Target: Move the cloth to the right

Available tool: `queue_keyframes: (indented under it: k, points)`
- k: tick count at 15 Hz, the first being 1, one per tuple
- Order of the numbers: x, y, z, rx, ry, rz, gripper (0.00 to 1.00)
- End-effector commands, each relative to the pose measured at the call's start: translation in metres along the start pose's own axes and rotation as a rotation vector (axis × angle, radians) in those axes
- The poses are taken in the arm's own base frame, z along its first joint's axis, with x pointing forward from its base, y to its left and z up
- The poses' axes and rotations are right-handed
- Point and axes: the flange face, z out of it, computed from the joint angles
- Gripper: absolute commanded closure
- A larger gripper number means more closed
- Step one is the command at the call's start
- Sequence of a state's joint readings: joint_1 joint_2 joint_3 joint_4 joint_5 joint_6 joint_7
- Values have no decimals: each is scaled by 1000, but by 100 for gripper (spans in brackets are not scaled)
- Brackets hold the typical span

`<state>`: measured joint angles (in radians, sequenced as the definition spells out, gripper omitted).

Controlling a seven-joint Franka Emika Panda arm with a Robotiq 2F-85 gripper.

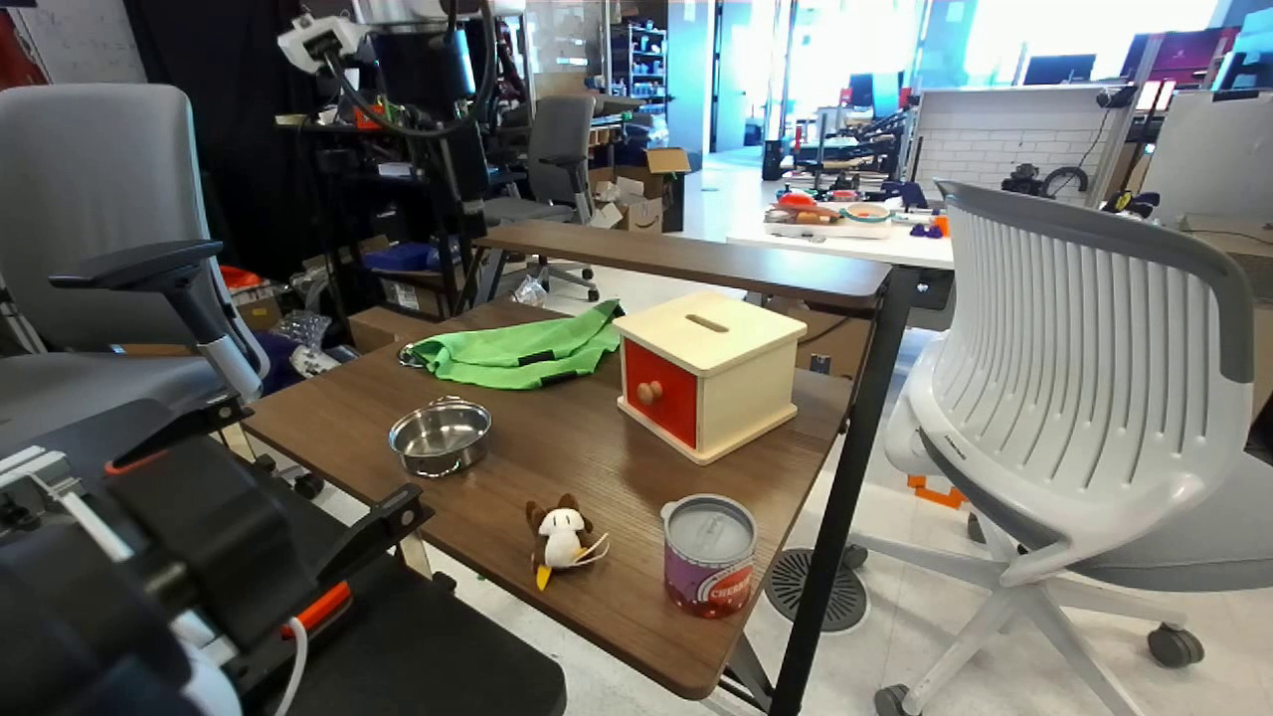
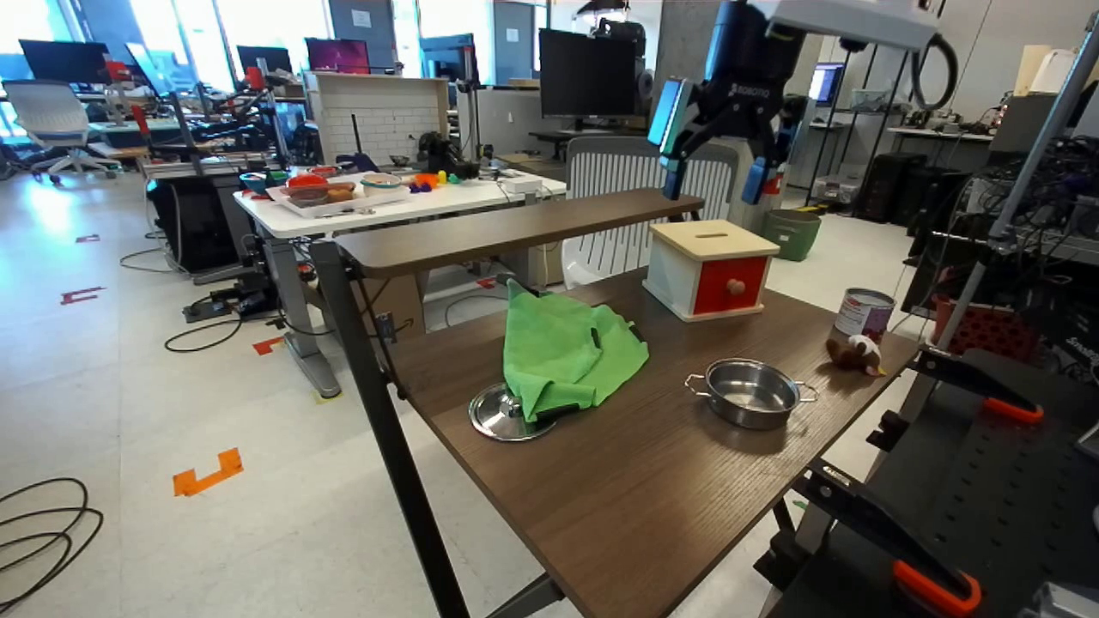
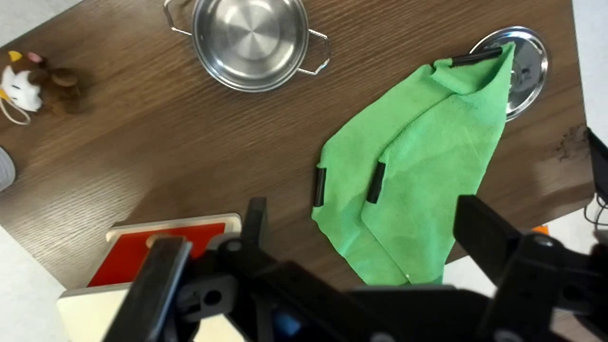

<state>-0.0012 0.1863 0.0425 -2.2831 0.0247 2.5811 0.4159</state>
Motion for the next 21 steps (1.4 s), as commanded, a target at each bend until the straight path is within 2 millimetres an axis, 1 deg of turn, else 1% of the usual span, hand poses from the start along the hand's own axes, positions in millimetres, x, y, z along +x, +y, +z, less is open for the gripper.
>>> queue_keyframes:
  k: [1,3,6,9,12,14,17,21]
  points:
    - [14,-26,40,24,26,44,0]
    - [15,-40,64,15,7,46,0]
    - [22,-63,94,6,-8,48,0]
    - [35,-88,118,-7,-1,47,0]
    - [50,-104,139,-16,-3,39,0]
    - [60,-110,153,-32,14,33,0]
    - [74,-111,174,-43,7,35,0]
    - [82,-108,197,-70,-15,34,0]
